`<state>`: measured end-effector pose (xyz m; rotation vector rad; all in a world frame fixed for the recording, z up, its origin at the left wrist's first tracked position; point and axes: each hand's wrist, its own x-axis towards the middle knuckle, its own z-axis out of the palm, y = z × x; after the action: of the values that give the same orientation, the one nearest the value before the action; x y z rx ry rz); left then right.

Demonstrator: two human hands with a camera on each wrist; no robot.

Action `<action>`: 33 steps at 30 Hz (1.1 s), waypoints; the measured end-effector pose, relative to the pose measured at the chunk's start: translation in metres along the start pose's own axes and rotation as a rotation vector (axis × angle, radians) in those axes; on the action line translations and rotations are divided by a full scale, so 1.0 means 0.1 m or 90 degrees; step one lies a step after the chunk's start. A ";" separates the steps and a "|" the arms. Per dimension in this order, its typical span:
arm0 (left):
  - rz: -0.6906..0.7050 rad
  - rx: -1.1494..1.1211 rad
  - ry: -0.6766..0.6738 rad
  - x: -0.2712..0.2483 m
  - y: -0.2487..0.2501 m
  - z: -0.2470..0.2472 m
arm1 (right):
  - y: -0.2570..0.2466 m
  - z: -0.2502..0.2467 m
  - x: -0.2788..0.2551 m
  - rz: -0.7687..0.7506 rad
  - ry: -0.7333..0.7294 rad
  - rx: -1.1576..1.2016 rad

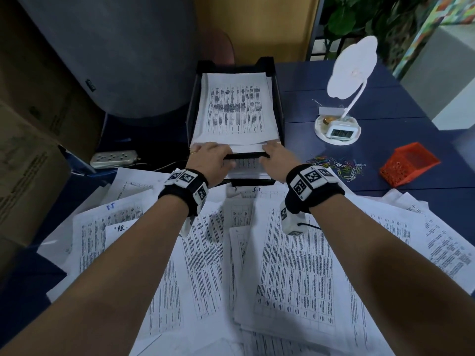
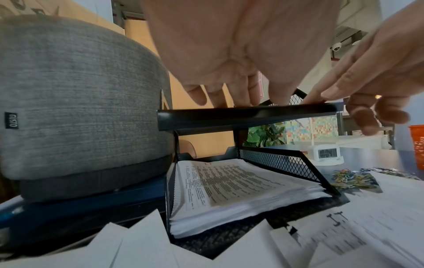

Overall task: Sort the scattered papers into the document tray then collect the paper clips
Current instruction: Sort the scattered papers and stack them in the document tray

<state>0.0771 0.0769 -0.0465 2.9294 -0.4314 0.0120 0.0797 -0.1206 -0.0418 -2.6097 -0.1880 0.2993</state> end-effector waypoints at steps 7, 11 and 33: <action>-0.006 0.130 0.004 0.03 -0.05 -0.01 | 0.18 0.03 -0.14 -0.005 0.223 0.122; -0.004 0.061 0.103 -0.09 0.00 0.10 | 0.40 0.10 -0.40 0.069 0.260 0.114; -0.220 -0.512 -0.227 -0.80 1.06 0.87 | 1.48 0.53 -1.48 0.389 -0.036 0.037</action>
<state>-0.0318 -0.0161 -0.1162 2.1569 0.0437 -0.5893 -0.0645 -0.2514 -0.1340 -2.5412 0.6020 0.5755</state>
